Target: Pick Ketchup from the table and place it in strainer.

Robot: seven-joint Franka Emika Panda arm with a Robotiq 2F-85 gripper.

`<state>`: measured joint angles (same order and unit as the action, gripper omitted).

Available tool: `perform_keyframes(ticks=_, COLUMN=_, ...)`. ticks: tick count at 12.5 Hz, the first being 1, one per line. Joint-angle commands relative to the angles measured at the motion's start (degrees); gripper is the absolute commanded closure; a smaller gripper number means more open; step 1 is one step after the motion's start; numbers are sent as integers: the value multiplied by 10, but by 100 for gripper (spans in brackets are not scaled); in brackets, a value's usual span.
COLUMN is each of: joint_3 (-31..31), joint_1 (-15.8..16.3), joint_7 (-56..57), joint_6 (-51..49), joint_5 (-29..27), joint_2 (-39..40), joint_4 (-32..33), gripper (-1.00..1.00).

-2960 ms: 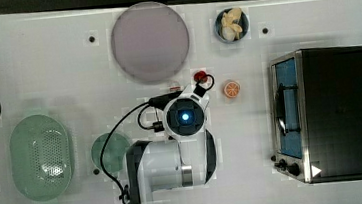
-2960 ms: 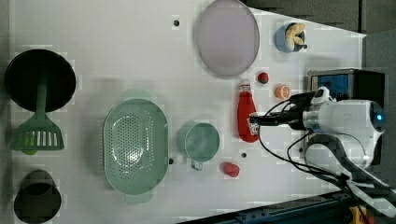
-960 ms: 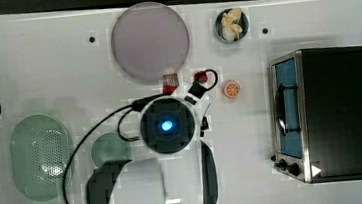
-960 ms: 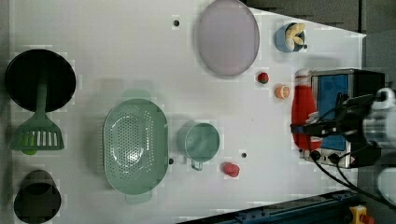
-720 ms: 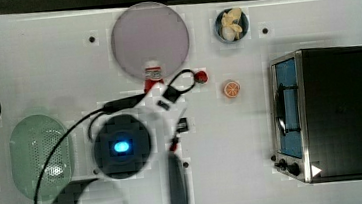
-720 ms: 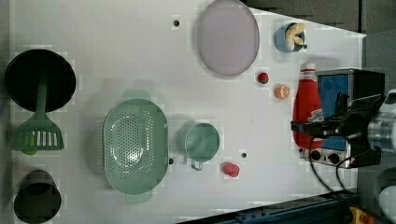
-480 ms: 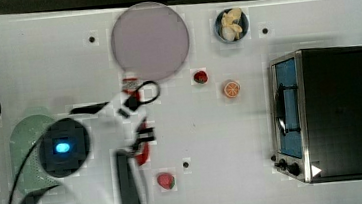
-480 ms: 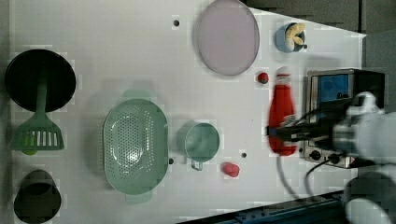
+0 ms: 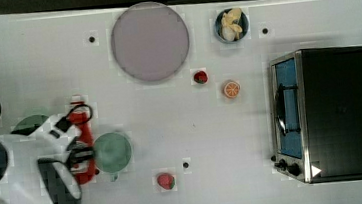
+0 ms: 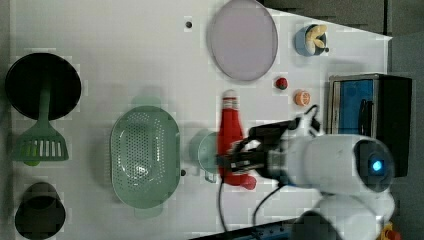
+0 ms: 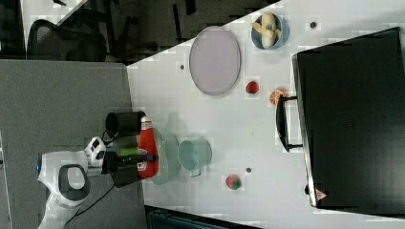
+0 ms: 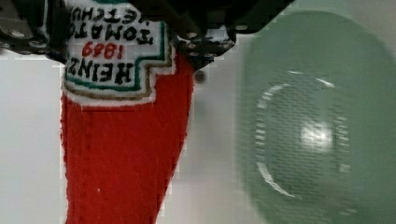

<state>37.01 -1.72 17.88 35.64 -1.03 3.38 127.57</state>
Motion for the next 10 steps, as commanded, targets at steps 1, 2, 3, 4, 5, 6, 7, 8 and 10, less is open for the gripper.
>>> perform_keyframes(ticks=1, joint_3=32, joint_1=9, joint_7=-131, joint_6=67, joint_5=-11, joint_2=29, joint_4=-19, gripper=-20)
perform_keyframes(ticks=2, joint_3=44, joint_1=12, joint_7=-164, joint_6=83, joint_5=-11, joint_2=50, joint_4=-19, gripper=-20)
perform_keyframes(ticks=3, joint_3=52, joint_1=16, joint_7=-186, joint_6=101, joint_5=-9, joint_2=70, joint_4=-19, gripper=-20)
perform_keyframes(ticks=4, joint_3=56, joint_1=23, joint_7=-197, joint_6=118, joint_5=-8, joint_2=88, joint_4=-19, gripper=-20)
perform_keyframes(ticks=5, joint_3=57, joint_1=31, joint_7=-210, joint_6=132, joint_5=-8, joint_2=106, joint_4=-18, gripper=-20)
perform_keyframes(ticks=6, joint_3=56, joint_1=37, joint_7=-221, joint_6=151, joint_5=-7, joint_2=125, joint_4=-18, gripper=-20)
perform_keyframes(ticks=7, joint_3=55, joint_1=42, joint_7=-228, joint_6=174, joint_5=-3, joint_2=142, joint_4=-18, gripper=-20)
perform_keyframes(ticks=8, joint_3=52, joint_1=46, joint_7=-231, joint_6=193, joint_5=3, joint_2=158, joint_4=-18, gripper=-20)
perform_keyframes(ticks=10, joint_3=45, joint_1=49, joint_7=-231, joint_6=209, joint_5=23, joint_2=184, joint_4=-18, gripper=-44)
